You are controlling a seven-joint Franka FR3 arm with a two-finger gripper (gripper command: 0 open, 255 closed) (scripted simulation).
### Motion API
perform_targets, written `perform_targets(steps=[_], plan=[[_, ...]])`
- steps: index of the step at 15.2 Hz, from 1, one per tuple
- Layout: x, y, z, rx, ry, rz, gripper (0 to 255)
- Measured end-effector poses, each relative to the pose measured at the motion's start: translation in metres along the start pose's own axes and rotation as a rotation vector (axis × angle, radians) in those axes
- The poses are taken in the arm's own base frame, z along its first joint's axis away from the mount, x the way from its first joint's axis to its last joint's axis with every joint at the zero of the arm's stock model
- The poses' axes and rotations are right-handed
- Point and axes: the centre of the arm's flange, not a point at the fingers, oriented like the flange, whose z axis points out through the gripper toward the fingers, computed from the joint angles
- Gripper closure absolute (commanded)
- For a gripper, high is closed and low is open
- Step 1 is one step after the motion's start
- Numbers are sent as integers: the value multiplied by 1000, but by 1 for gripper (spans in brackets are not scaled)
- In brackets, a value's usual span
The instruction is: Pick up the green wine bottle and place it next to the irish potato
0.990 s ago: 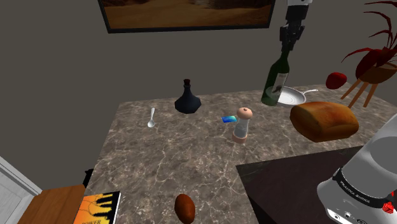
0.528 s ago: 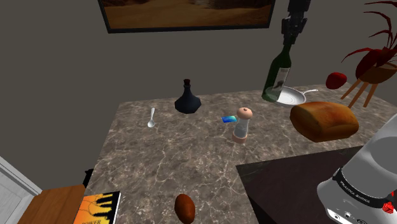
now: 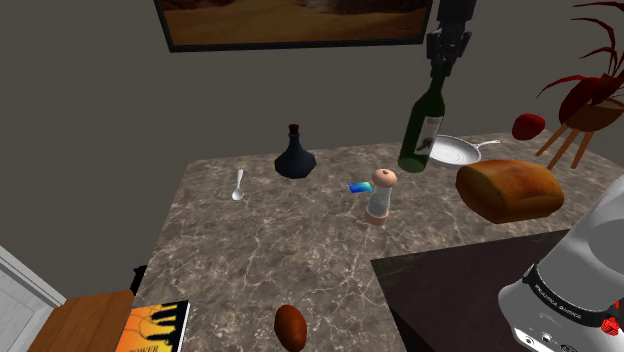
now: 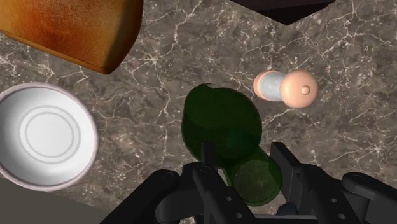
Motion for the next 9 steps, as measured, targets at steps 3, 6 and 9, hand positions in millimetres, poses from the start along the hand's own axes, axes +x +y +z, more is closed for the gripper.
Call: perform_targets(steps=[3,6,9], plan=[[-11,-37,3,0,0,0,255],[-22,-76,5,0,0,0,255],[-32,-112,6,0,0,0,255]])
